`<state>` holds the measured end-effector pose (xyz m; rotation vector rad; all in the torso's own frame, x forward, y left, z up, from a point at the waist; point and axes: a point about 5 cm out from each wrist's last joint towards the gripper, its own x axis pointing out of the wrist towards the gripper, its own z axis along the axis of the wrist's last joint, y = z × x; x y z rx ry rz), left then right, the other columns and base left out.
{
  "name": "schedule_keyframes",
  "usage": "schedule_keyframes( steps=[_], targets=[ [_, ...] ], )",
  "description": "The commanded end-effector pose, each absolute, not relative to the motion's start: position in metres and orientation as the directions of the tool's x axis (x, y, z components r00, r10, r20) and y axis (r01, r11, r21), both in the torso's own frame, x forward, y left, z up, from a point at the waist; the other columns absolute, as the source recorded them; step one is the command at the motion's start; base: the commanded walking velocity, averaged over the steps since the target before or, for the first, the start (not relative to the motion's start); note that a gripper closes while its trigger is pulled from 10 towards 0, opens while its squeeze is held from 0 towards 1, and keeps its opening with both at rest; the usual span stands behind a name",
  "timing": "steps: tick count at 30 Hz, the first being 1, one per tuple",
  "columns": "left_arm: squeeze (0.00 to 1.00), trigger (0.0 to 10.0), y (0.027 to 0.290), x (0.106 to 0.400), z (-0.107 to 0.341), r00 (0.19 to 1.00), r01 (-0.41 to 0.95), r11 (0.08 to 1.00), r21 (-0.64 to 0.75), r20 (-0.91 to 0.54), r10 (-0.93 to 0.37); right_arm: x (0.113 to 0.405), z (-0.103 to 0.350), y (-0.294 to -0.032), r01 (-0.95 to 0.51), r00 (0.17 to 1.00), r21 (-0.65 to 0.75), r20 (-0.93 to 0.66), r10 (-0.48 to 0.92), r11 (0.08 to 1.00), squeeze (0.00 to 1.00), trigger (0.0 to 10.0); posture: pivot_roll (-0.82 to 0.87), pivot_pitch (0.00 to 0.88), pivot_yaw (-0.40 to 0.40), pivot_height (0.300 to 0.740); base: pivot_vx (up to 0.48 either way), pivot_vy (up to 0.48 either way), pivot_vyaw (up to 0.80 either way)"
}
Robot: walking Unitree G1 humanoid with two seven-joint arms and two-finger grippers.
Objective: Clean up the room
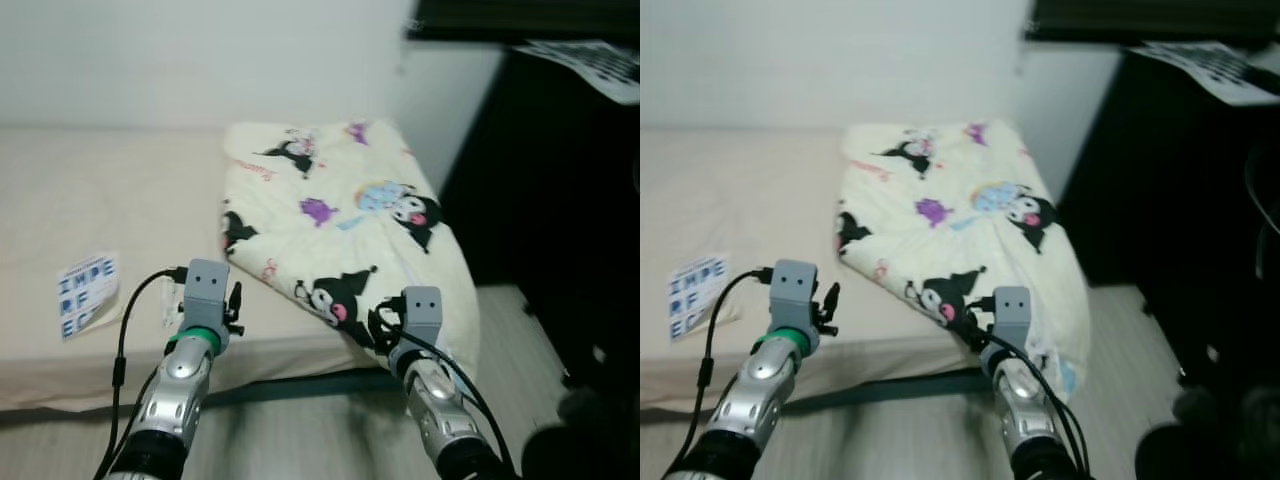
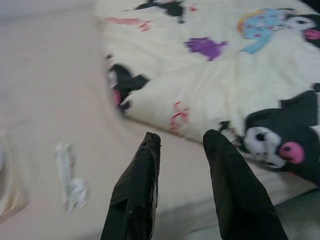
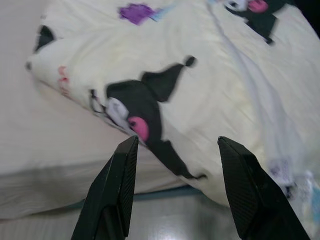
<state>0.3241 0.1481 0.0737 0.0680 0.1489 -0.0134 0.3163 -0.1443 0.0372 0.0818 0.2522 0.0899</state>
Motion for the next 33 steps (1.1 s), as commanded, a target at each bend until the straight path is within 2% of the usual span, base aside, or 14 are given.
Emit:
schedule_keyframes(
  steps=[1,33],
  targets=[
    [0.0,10.0,0.1464,0.3222,0.0721,0.988,0.022,0.998,0.067,-0.152,-0.012,0.3138,0.0323,-0.1472,-0.066,0.958,0.094,-0.272,0.09,0.993,0.0,10.0,0.01,0.0,0.072,0.74,0.0,0.0,0.0],
    [0.0,10.0,0.1461,0.325,0.078,0.991,0.046,0.998,0.046,-0.129,-0.04,0.3134,0.0303,-0.1476,-0.027,0.958,0.111,-0.282,0.057,0.993,0.0,10.0,0.02,0.0,0.097,0.74,0.017,0.0,0.0]
  ],
)
